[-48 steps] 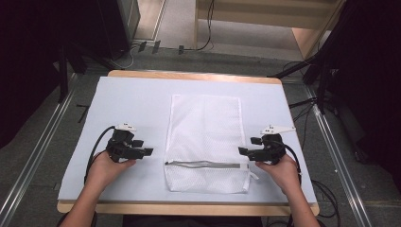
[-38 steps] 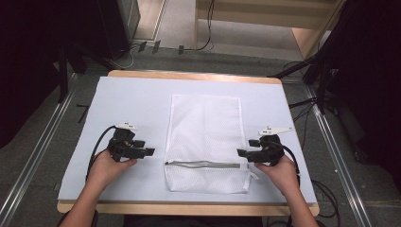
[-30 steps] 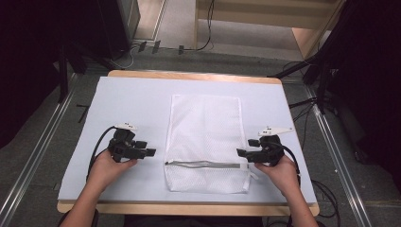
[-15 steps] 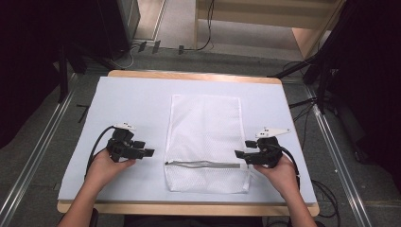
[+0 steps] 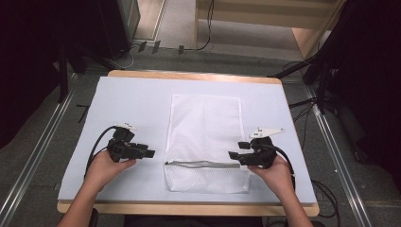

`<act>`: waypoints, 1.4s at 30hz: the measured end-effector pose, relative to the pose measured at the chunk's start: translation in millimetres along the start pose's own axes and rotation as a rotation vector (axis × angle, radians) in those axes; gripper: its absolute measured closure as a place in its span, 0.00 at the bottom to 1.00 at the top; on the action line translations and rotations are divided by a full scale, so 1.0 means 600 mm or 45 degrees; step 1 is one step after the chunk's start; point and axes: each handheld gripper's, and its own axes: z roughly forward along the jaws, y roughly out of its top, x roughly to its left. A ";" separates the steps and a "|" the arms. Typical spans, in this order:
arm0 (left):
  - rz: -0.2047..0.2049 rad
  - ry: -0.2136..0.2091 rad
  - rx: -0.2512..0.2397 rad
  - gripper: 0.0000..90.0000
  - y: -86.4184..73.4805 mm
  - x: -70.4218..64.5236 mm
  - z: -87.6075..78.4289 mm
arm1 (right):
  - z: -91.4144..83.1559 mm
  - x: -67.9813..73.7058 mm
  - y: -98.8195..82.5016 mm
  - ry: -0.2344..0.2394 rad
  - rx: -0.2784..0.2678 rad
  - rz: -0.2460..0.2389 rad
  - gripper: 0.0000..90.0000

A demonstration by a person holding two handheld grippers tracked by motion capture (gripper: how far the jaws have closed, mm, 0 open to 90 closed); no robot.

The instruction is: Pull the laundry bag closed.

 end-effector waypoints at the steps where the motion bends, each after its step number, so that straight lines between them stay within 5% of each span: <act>1: -0.003 0.012 -0.011 0.58 0.001 -0.001 -0.002 | 0.001 0.002 0.001 0.003 0.003 -0.002 0.45; 7: -0.011 0.007 -0.057 0.65 0.003 -0.002 -0.016 | 0.003 0.011 0.006 0.009 -0.006 -0.039 0.44; 11: -0.033 -0.022 -0.081 0.81 0.002 -0.002 -0.023 | 0.009 0.029 0.014 0.059 0.009 -0.096 0.51; 15: -0.050 -0.027 -0.052 0.87 -0.003 0.002 -0.019 | 0.013 0.041 0.024 0.051 -0.004 -0.126 0.52; 42: -0.043 -0.024 -0.057 0.77 -0.016 -0.006 -0.021 | 0.082 0.093 0.073 0.203 0.076 -0.202 0.67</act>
